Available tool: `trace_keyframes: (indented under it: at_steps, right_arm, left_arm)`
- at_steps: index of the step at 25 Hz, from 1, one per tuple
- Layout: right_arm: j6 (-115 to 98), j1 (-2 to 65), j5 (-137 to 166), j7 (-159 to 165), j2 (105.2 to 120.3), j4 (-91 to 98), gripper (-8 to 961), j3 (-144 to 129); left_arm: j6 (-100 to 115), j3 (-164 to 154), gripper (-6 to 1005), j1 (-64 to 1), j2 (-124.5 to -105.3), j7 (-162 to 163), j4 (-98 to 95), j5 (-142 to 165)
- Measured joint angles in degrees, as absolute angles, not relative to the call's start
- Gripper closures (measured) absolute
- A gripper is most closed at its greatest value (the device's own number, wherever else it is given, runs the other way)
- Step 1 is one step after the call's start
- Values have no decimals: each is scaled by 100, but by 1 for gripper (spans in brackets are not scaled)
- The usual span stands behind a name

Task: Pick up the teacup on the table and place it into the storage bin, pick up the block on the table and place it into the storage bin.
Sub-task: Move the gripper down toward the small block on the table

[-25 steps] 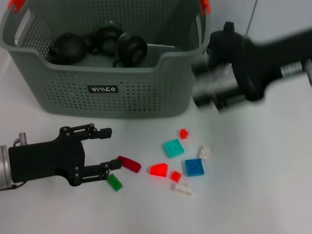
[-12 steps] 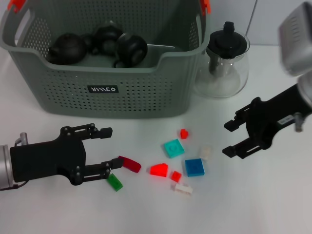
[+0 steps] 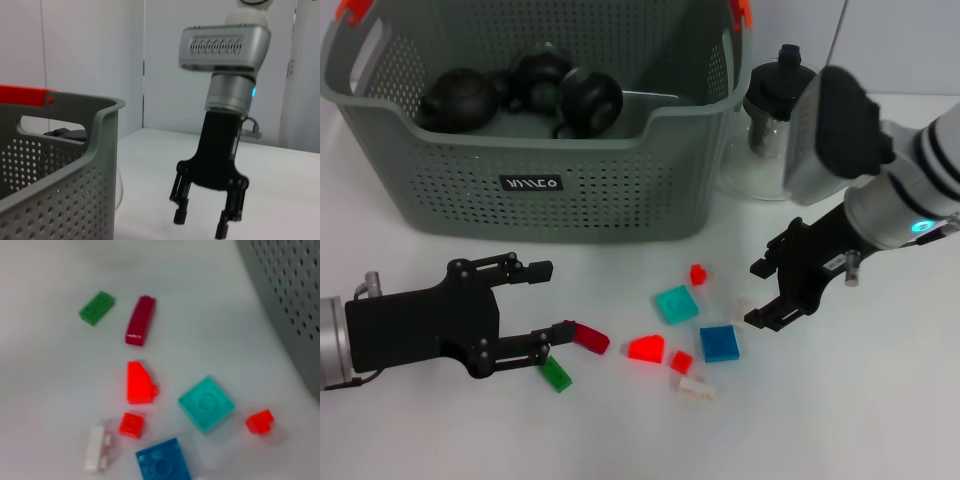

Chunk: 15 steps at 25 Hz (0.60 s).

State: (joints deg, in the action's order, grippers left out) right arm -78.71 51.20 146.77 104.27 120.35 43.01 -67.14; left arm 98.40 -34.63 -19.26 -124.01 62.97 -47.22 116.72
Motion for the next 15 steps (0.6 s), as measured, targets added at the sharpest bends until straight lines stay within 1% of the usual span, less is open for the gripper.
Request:
trace_keyframes:
  at_steps: [5, 15]
  right_arm:
    - [-7438, 5258, 14656, 10414, 12043, 3873, 236, -6846]
    - [-7185, 5272, 14325, 10302, 12050, 3656, 248, -7049]
  left_arm:
    - [9832, -3463, 280, -1933, -12401, 6299, -4720, 11672]
    - [9773, -3463, 281, -1965, -12402, 6307, -4711, 11672]
